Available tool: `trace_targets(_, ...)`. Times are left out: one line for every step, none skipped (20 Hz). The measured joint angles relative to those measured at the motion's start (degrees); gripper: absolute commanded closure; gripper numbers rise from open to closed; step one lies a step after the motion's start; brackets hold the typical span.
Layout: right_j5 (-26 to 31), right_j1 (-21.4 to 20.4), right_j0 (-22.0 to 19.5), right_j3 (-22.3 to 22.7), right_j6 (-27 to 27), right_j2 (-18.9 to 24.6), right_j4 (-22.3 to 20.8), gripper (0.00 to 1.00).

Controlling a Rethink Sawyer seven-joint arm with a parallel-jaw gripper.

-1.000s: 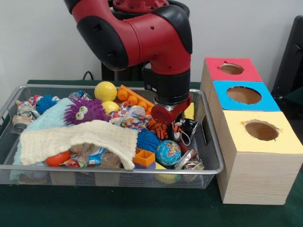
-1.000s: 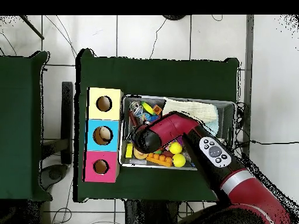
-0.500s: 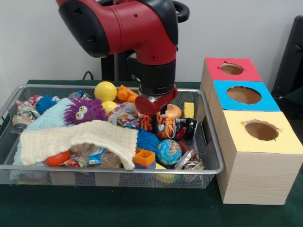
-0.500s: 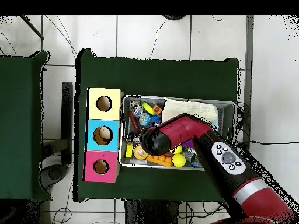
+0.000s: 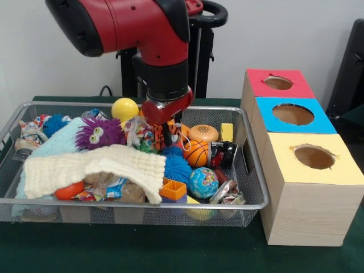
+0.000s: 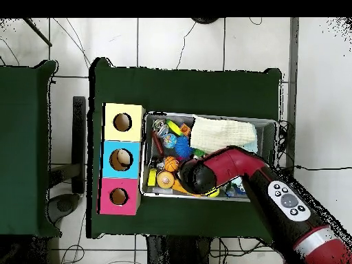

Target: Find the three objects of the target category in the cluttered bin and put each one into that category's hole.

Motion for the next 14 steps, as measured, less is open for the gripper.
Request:
trace_targets(-0.21, -0.68, -0.47, 0.93, 0.00, -0.01, 0.62, 1.00)
trace_targets(-0.37, -1.07, -0.69, 1.38, 0.00, -0.02, 0.98, 1.00)
trace_targets(-0.62, -1.59, -0.96, 1.99, 0.00, -0.02, 1.43, 1.00)
trace_targets(-0.98, -2.31, -1.20, 2.76, 0.00, -0.05, 1.94, 1.00)
trace_targets(-1.71, -4.02, -1.29, 4.24, 0.00, -0.34, 2.70, 1.00)
trace_targets(-1.91, -4.60, -1.24, 4.64, 0.00, -0.49, 2.90, 1.00)
trace_targets(-2.46, -7.00, -0.97, 6.30, 0.01, -1.28, 3.63, 1.00)
trace_targets(-2.58, -8.15, -0.79, 7.05, 0.01, -1.70, 4.04, 1.00)
trace_targets(-2.64, -8.60, -0.69, 7.32, 0.01, -1.92, 4.19, 1.00)
trace_targets(-2.71, -9.68, -0.42, 7.87, 0.01, -2.50, 4.64, 1.00)
trace_targets(-2.76, -10.88, -0.04, 8.44, 0.06, -3.26, 5.23, 1.00)
trace_targets(-2.78, -11.58, 0.28, 8.75, 0.09, -3.83, 5.64, 1.00)
trace_targets(-2.94, -12.35, 0.80, 9.06, 0.28, -4.71, 6.18, 1.00)
trace_targets(-3.13, -12.86, 1.28, 9.23, 0.52, -5.48, 6.54, 1.00)
